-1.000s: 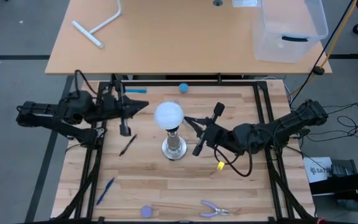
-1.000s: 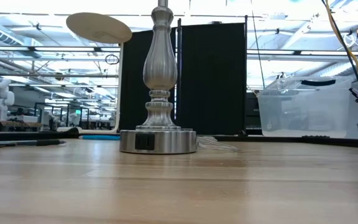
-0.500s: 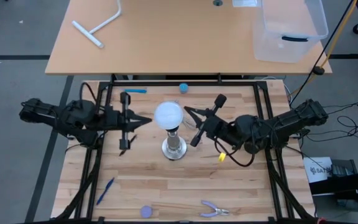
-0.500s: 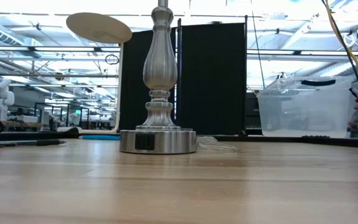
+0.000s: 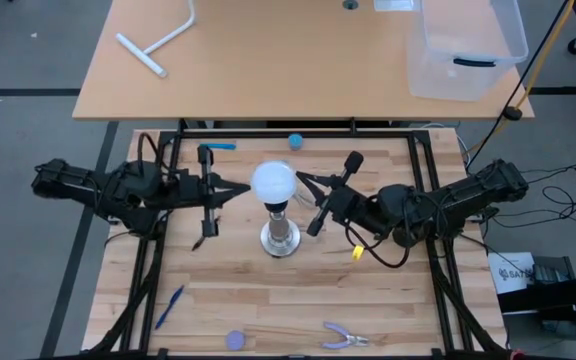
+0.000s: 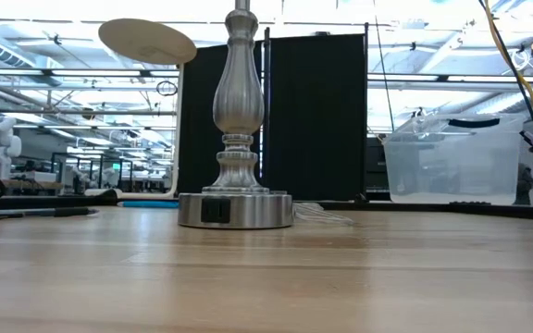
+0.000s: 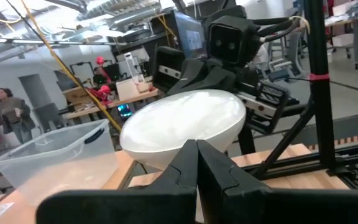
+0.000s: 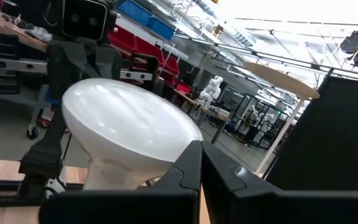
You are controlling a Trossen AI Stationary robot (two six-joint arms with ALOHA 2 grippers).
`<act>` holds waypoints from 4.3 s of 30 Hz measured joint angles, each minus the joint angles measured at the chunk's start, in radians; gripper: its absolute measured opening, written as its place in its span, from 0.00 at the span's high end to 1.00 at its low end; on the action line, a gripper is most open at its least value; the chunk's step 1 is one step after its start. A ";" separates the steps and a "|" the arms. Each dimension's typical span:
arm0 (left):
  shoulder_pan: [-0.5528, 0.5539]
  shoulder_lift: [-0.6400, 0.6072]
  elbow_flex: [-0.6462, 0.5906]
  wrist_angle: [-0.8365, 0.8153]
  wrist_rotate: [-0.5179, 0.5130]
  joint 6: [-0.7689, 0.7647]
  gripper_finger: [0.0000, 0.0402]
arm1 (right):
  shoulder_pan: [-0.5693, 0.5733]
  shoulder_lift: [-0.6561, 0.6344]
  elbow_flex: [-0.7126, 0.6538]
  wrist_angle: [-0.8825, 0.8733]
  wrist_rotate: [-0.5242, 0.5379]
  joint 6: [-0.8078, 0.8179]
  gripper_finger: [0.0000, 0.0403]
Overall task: Screw lightbulb
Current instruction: Insert the lightbulb into the lamp
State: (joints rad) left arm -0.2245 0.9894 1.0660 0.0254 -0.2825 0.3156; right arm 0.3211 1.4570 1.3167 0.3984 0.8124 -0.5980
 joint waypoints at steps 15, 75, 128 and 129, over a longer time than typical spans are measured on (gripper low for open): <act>0.100 0.006 0.000 -0.011 -0.016 -0.054 1.00 | 0.050 0.002 0.000 -0.038 -0.046 0.018 1.00; 0.055 0.008 0.001 0.012 -0.078 -0.042 1.00 | 0.066 0.003 0.000 -0.053 -0.089 0.024 1.00; 0.042 0.003 0.000 -0.011 -0.081 0.011 1.00 | 0.030 0.001 0.000 -0.035 -0.071 0.010 1.00; 0.053 0.004 0.000 -0.008 -0.080 0.003 1.00 | 0.036 0.002 0.000 -0.037 -0.079 0.010 1.00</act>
State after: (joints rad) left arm -0.1711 0.9936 1.0660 0.0170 -0.3626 0.3190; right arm 0.3571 1.4595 1.3163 0.3612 0.7337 -0.5877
